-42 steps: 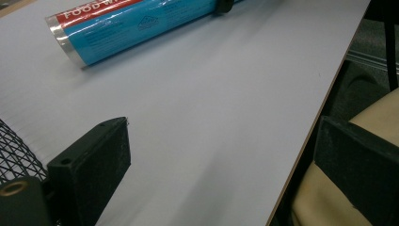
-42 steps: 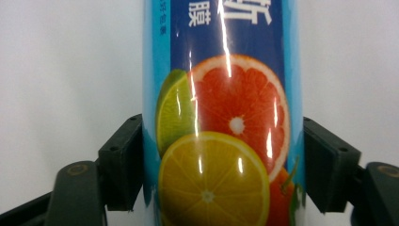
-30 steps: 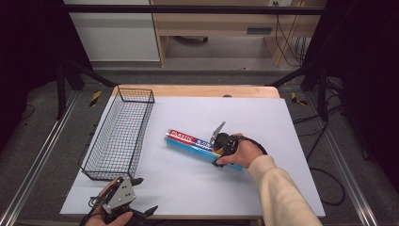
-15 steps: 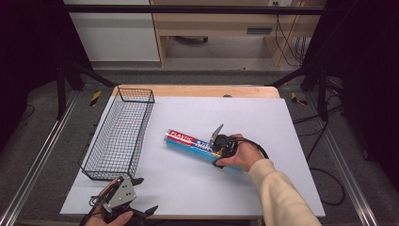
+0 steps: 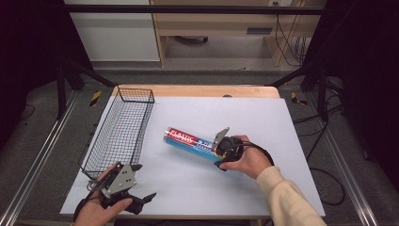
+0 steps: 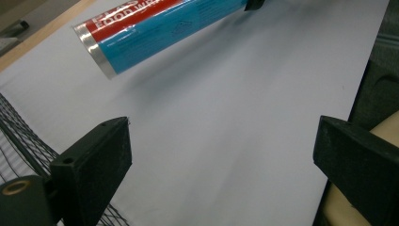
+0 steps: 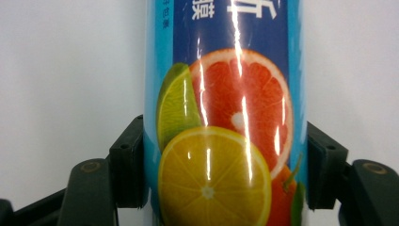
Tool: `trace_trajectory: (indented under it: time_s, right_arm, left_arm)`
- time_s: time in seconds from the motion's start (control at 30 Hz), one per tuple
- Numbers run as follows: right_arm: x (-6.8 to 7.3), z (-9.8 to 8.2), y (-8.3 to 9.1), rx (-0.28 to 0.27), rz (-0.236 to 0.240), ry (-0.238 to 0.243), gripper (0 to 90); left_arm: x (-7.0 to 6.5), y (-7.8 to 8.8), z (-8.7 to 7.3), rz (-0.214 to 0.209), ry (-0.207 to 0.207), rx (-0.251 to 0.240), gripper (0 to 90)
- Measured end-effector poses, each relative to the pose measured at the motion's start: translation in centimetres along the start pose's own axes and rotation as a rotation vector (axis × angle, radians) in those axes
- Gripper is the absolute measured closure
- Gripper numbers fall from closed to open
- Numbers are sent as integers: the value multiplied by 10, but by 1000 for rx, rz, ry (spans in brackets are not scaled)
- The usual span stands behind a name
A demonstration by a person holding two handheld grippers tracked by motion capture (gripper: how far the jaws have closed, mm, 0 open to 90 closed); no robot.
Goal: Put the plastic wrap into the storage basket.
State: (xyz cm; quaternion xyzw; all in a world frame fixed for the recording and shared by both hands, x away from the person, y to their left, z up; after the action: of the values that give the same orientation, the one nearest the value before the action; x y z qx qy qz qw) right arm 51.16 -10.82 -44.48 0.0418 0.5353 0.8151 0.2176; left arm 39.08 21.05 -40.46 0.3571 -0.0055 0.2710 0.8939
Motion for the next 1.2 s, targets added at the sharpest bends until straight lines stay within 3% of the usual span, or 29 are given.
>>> trace_trajectory:
  time_s: [0.23, 0.47, 0.53, 0.63, 0.77, 0.93, 1.2]
  right_arm:
    - [6, 0, 26, 13, -12, 51, 325]
    - [8, 7, 47, 29, -14, 140, 325]
    - [9, 9, 52, 21, -13, 157, 325]
    - [11, 11, 57, 13, 4, 172, 325]
    - [15, 14, 63, 27, 9, 202, 326]
    - [19, 17, 65, 22, 26, 205, 326]
    - [24, 23, 68, 35, 41, 256, 325]
  left_arm:
    - [30, -9, 52, -20, -175, 42, 49]
    - [47, -30, 90, -61, -287, 74, 52]
    - [48, -35, 95, -64, -320, 68, 61]
    - [48, -41, 99, -89, -320, 59, 60]
    - [46, -56, 104, -117, -364, 89, 63]
    - [45, -68, 105, -149, -417, 140, 63]
    - [43, -76, 108, -185, -447, 156, 63]
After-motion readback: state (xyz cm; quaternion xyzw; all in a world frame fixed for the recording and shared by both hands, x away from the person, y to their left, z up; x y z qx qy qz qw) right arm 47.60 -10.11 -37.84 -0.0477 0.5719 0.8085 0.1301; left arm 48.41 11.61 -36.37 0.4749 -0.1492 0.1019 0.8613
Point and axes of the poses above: each handheld gripper's, and its own axes: y roughly backward along the jaws, z roughly out of its top, x roughly to its left, the point moved 2 cm from there along -y, roughly forward along the jaws
